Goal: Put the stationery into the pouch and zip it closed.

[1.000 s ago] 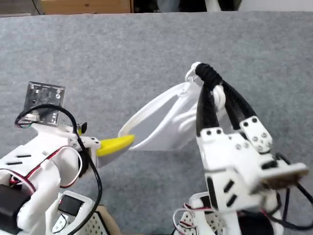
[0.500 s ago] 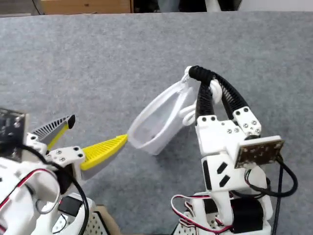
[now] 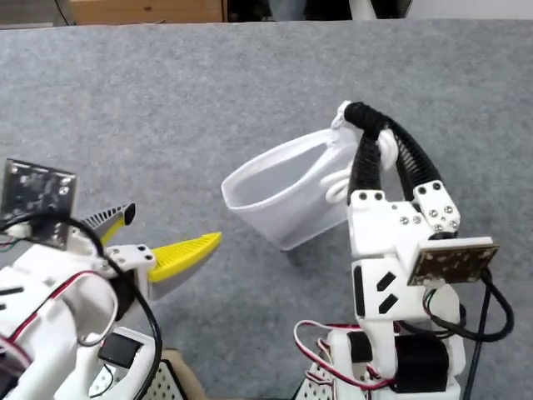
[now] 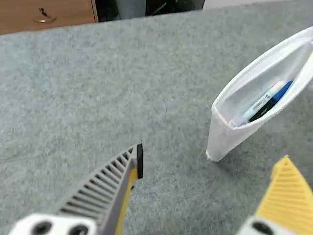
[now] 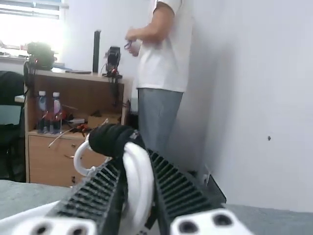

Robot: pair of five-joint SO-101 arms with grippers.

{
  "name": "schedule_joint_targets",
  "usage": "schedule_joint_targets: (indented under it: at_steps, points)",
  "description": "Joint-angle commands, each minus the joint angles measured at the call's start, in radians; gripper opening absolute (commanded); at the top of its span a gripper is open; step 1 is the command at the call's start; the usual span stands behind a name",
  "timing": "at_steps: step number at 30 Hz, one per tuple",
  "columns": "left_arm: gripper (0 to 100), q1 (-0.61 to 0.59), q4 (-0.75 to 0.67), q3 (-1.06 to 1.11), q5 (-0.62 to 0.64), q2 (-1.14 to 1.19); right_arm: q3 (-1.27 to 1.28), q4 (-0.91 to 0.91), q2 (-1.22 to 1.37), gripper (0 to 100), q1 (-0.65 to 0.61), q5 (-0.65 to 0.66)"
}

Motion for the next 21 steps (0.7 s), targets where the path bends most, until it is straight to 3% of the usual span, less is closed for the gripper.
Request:
schedule_joint_targets:
  at_steps: [1, 5, 10, 21]
  points:
    - [41, -0.001, 0.006, 0.070, -0.011, -0.003, -0.035, 0.124, -0.010, 1.2, -0.149, -0.002]
    - [41, 0.027, 0.005, 0.185, -0.011, -0.003, -0.117, 0.354, 0.002, 1.2, -0.377, -0.164]
    - [41, 0.025, -0.009, 0.260, -0.006, -0.003, -0.189, 0.582, 0.002, 1.2, -0.516, -0.373]
    - [41, -0.005, -0.101, 0.320, -0.011, -0.003, -0.386, 0.845, 0.002, 1.2, -0.681, -0.336]
